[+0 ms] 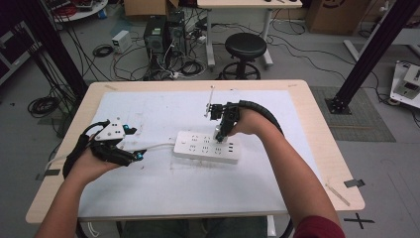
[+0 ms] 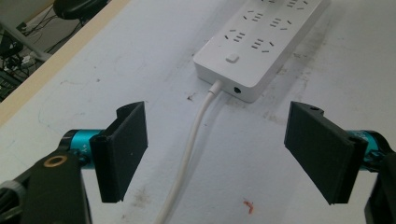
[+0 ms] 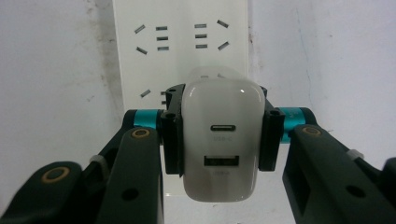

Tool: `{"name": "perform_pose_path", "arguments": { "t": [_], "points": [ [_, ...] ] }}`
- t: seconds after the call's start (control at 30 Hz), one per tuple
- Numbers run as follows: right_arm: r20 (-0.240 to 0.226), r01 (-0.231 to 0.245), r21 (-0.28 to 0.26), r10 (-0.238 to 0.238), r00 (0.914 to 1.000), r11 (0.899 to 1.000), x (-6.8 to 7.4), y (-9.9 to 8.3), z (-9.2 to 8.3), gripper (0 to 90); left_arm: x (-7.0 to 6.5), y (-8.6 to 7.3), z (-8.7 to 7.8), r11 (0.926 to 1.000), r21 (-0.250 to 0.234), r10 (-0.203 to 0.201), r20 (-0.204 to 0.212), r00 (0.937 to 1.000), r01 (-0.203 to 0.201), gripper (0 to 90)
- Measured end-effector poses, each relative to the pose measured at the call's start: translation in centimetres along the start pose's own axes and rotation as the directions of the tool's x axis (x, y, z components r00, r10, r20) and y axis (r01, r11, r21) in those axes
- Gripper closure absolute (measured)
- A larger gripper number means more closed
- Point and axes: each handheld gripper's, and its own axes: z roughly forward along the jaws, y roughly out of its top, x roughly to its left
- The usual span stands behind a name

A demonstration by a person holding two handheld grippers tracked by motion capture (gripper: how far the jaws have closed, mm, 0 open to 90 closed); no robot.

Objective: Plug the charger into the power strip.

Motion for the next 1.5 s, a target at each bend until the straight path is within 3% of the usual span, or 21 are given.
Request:
{"name": "perform_pose_path", "arguments": {
  "t": [0.3,0.5,0.6,0.63,0.73,0.8,1.0,1.1,1.13,1.37,1.5],
  "points": [
    [-0.013,0.035,0.029,-0.035,0.9993,0.999,0.1,0.3,0.6,63.5,0.0,-0.1,0.1,1.0000,0.004,-0.003,0.002,1.0000,0.003,21.5],
    [0.045,0.080,0.066,-0.083,0.9955,0.995,1.1,1.1,0.9,63.7,-0.3,0.1,0.2,1.0000,0.003,-0.002,0.001,1.0000,0.002,21.4],
    [0.045,0.075,0.067,-0.079,0.9959,0.995,1.1,1.1,0.9,63.7,-0.4,0.3,0.2,1.0000,0.001,0.003,0.001,1.0000,-0.003,21.4],
    [0.069,0.091,0.113,-0.099,0.9927,0.989,1.4,1.5,1.7,63.8,-0.5,0.6,0.1,0.9999,-0.005,0.011,0.002,0.9999,-0.011,21.4],
    [0.064,0.081,0.107,-0.088,0.9941,0.991,1.3,1.5,1.7,63.8,-0.6,0.6,0.0,0.9999,-0.008,0.012,0.004,0.9999,-0.012,21.4],
    [0.032,0.054,0.077,-0.056,0.9979,0.996,0.8,1.0,1.7,63.8,-0.7,0.6,0.0,0.9999,-0.009,0.010,0.003,0.9999,-0.010,21.4],
    [0.071,0.065,0.091,-0.071,0.9949,0.994,1.5,1.2,1.8,63.9,-0.8,0.8,0.2,0.9999,-0.006,0.013,0.005,0.9999,-0.013,21.5],
    [0.073,0.063,0.087,-0.069,0.9949,0.994,1.5,1.2,1.8,64.0,-0.8,0.9,0.2,0.9998,0.000,0.019,0.008,0.9998,-0.019,21.5],
    [0.060,0.043,0.078,-0.048,0.9970,0.996,1.2,1.0,1.8,64.0,-0.8,1.1,0.4,0.9998,-0.001,0.020,0.009,0.9998,-0.020,21.5],
    [0.070,0.058,0.088,-0.064,0.9954,0.994,1.4,1.3,2.1,64.0,-0.9,1.2,0.5,0.9996,0.002,0.027,0.009,0.9996,-0.027,21.5],
    [0.059,0.043,0.080,-0.048,0.9971,0.996,1.2,1.3,2.2,64.0,-1.0,1.2,0.6,0.9997,-0.002,0.024,0.008,0.9997,-0.024,21.4]
  ]
}}
